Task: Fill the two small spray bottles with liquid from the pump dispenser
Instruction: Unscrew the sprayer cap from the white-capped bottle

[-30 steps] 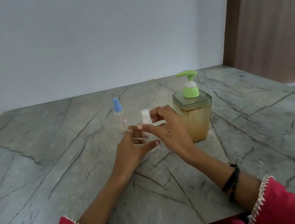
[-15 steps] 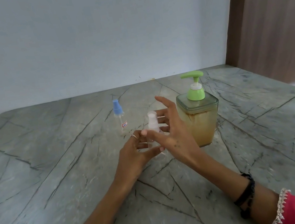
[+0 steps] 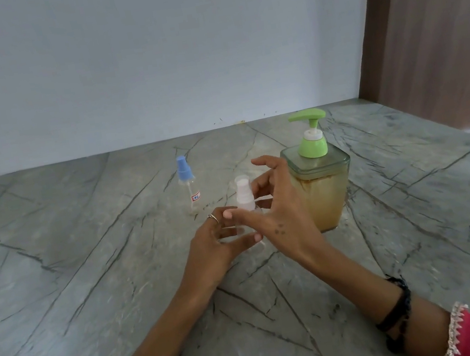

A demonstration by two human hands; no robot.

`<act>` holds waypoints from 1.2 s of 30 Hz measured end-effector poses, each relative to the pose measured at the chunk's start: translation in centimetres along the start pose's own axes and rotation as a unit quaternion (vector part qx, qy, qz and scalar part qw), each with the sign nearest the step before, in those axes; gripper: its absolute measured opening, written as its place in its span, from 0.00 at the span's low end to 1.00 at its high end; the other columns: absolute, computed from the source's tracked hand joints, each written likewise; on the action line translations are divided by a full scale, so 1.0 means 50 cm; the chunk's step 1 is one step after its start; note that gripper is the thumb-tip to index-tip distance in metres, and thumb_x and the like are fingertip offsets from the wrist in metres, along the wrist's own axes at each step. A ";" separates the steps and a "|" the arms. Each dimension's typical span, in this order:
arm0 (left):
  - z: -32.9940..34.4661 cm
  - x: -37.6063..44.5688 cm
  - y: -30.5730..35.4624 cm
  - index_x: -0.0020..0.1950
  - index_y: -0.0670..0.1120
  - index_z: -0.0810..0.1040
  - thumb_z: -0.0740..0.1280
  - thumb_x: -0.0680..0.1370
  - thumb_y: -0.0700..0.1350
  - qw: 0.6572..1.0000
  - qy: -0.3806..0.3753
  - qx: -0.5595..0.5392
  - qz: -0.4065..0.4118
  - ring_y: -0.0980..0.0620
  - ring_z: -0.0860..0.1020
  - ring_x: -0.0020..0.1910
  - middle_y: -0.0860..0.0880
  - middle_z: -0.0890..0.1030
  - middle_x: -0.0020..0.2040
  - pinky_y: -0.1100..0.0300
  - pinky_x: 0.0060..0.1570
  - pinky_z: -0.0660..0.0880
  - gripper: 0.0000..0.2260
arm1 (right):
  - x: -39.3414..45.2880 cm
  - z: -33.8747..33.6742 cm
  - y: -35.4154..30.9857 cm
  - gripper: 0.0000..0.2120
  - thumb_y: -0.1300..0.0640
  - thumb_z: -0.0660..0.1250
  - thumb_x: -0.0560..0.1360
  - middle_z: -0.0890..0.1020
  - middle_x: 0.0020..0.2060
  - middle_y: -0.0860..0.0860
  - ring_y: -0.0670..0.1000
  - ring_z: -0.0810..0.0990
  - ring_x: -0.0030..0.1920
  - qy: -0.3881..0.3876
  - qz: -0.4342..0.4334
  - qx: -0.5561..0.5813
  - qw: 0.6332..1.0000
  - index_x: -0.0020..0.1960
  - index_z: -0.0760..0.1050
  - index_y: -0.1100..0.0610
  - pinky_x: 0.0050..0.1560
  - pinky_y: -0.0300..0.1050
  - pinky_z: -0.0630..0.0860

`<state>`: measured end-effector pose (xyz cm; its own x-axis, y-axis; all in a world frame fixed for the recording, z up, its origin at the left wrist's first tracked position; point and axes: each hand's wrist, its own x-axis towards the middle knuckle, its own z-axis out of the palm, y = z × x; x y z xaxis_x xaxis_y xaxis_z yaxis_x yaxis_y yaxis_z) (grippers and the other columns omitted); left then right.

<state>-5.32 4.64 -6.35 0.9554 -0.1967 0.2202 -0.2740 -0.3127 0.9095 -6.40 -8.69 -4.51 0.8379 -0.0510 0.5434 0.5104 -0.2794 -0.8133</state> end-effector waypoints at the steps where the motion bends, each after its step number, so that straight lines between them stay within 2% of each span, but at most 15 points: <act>1: 0.000 0.000 0.000 0.51 0.57 0.75 0.76 0.66 0.48 1.000 -0.005 -0.001 -0.001 0.57 0.79 0.53 0.55 0.81 0.52 0.54 0.57 0.75 0.17 | 0.000 -0.001 0.002 0.33 0.55 0.78 0.66 0.75 0.43 0.46 0.43 0.77 0.46 0.003 -0.003 -0.010 1.000 0.62 0.60 0.44 0.50 0.36 0.77; 5: 0.001 0.002 -0.002 0.50 0.58 0.77 0.75 0.55 0.59 1.000 0.002 -0.029 -0.005 0.55 0.80 0.52 0.55 0.82 0.49 0.52 0.56 0.76 0.24 | 0.001 -0.009 0.008 0.31 0.60 0.76 0.69 0.78 0.43 0.48 0.44 0.79 0.48 -0.006 -0.022 0.003 1.000 0.60 0.61 0.41 0.55 0.38 0.75; 7: -0.001 0.004 -0.005 0.49 0.58 0.77 0.75 0.54 0.60 0.999 0.008 -0.039 -0.003 0.54 0.80 0.51 0.53 0.82 0.50 0.52 0.55 0.76 0.25 | 0.001 -0.010 0.009 0.30 0.63 0.73 0.71 0.81 0.45 0.52 0.48 0.81 0.51 -0.033 -0.028 0.028 0.999 0.61 0.61 0.41 0.59 0.43 0.74; 9: -0.002 0.005 -0.003 0.50 0.58 0.76 0.75 0.55 0.58 0.999 0.009 -0.035 -0.002 0.55 0.80 0.51 0.54 0.81 0.51 0.55 0.54 0.76 0.24 | -0.002 -0.009 0.008 0.31 0.64 0.70 0.73 0.83 0.49 0.51 0.49 0.81 0.54 -0.043 -0.035 0.032 0.998 0.65 0.60 0.42 0.61 0.42 0.73; 13: 0.000 0.002 0.000 0.49 0.59 0.74 0.79 0.60 0.51 1.000 0.011 -0.028 -0.002 0.57 0.78 0.52 0.56 0.80 0.51 0.61 0.51 0.75 0.22 | -0.008 -0.009 -0.003 0.29 0.54 0.72 0.73 0.78 0.50 0.41 0.38 0.76 0.54 -0.011 -0.021 -0.001 1.000 0.66 0.60 0.42 0.56 0.29 0.71; 16: 0.001 -0.001 0.001 0.48 0.60 0.74 0.75 0.66 0.46 1.000 0.007 -0.021 0.007 0.64 0.77 0.50 0.61 0.79 0.50 0.69 0.46 0.71 0.17 | -0.010 -0.008 -0.001 0.28 0.50 0.75 0.69 0.75 0.45 0.41 0.38 0.76 0.50 0.012 -0.021 -0.065 0.998 0.61 0.61 0.41 0.49 0.30 0.72; 19: 0.000 0.001 -0.001 0.48 0.61 0.74 0.76 0.66 0.45 1.000 0.009 -0.017 0.007 0.65 0.77 0.49 0.61 0.79 0.48 0.70 0.44 0.70 0.17 | -0.009 -0.009 0.004 0.26 0.56 0.73 0.72 0.75 0.45 0.41 0.38 0.76 0.49 0.010 -0.034 -0.043 0.998 0.59 0.61 0.40 0.48 0.29 0.72; 21: -0.002 0.004 -0.001 0.48 0.60 0.74 0.75 0.66 0.45 1.000 0.013 -0.022 0.003 0.64 0.77 0.48 0.60 0.79 0.48 0.70 0.43 0.70 0.18 | -0.010 -0.009 0.007 0.25 0.60 0.70 0.75 0.78 0.49 0.46 0.41 0.77 0.52 -0.018 -0.042 -0.020 0.999 0.62 0.61 0.41 0.48 0.28 0.73; 23: -0.004 0.005 0.000 0.49 0.59 0.74 0.75 0.66 0.44 1.000 0.014 -0.025 0.006 0.63 0.78 0.47 0.60 0.79 0.47 0.69 0.44 0.71 0.18 | -0.014 -0.007 0.009 0.23 0.60 0.65 0.77 0.80 0.53 0.51 0.48 0.79 0.56 -0.048 -0.047 -0.010 0.998 0.65 0.60 0.43 0.51 0.33 0.76; 25: -0.005 0.005 -0.002 0.48 0.59 0.75 0.76 0.65 0.42 0.999 0.024 -0.033 0.007 0.63 0.79 0.45 0.59 0.80 0.46 0.68 0.45 0.72 0.18 | -0.016 -0.005 0.007 0.23 0.58 0.64 0.78 0.81 0.55 0.50 0.47 0.79 0.57 -0.051 -0.052 -0.007 0.997 0.66 0.60 0.41 0.57 0.40 0.76; 26: -0.007 0.004 -0.002 0.48 0.59 0.76 0.76 0.65 0.42 0.999 0.027 -0.034 0.007 0.63 0.79 0.45 0.58 0.81 0.46 0.67 0.46 0.73 0.18 | -0.015 -0.003 0.005 0.23 0.57 0.65 0.77 0.80 0.54 0.47 0.44 0.78 0.56 -0.044 -0.049 -0.005 0.998 0.65 0.60 0.39 0.58 0.39 0.75; 28: -0.003 0.002 -0.001 0.50 0.58 0.77 0.76 0.65 0.44 0.999 0.019 -0.034 0.012 0.60 0.79 0.49 0.57 0.82 0.49 0.64 0.50 0.74 0.18 | -0.012 -0.008 0.006 0.28 0.56 0.71 0.74 0.76 0.52 0.42 0.38 0.76 0.54 -0.024 -0.035 -0.014 0.999 0.63 0.59 0.39 0.54 0.30 0.73; 30: -0.002 0.000 -0.004 0.53 0.56 0.77 0.76 0.65 0.45 0.999 0.016 -0.030 0.015 0.58 0.79 0.53 0.57 0.82 0.52 0.62 0.53 0.74 0.18 | -0.009 -0.008 0.008 0.31 0.56 0.75 0.70 0.74 0.48 0.41 0.36 0.75 0.51 -0.014 -0.029 -0.025 0.999 0.63 0.59 0.42 0.49 0.25 0.71; 33: -0.003 0.001 -0.004 0.53 0.57 0.77 0.76 0.65 0.45 0.999 0.018 -0.029 0.012 0.57 0.78 0.53 0.56 0.81 0.52 0.63 0.53 0.73 0.19 | -0.009 -0.008 0.012 0.29 0.57 0.75 0.70 0.75 0.43 0.42 0.38 0.76 0.48 -0.001 -0.046 -0.046 0.998 0.59 0.60 0.39 0.47 0.26 0.72; 36: -0.004 0.002 0.000 0.52 0.59 0.76 0.77 0.65 0.44 0.999 0.023 -0.029 0.023 0.57 0.79 0.53 0.56 0.81 0.52 0.62 0.54 0.74 0.20 | -0.011 -0.008 0.010 0.28 0.59 0.73 0.71 0.75 0.44 0.41 0.38 0.75 0.48 0.008 -0.060 -0.042 0.997 0.58 0.61 0.38 0.47 0.28 0.72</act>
<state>-5.18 4.80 -6.27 0.9466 -0.1664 0.2761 -0.3113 -0.2494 0.9170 -6.69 -9.21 -5.15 0.7684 -0.0271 0.6394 0.5884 -0.3632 -0.7224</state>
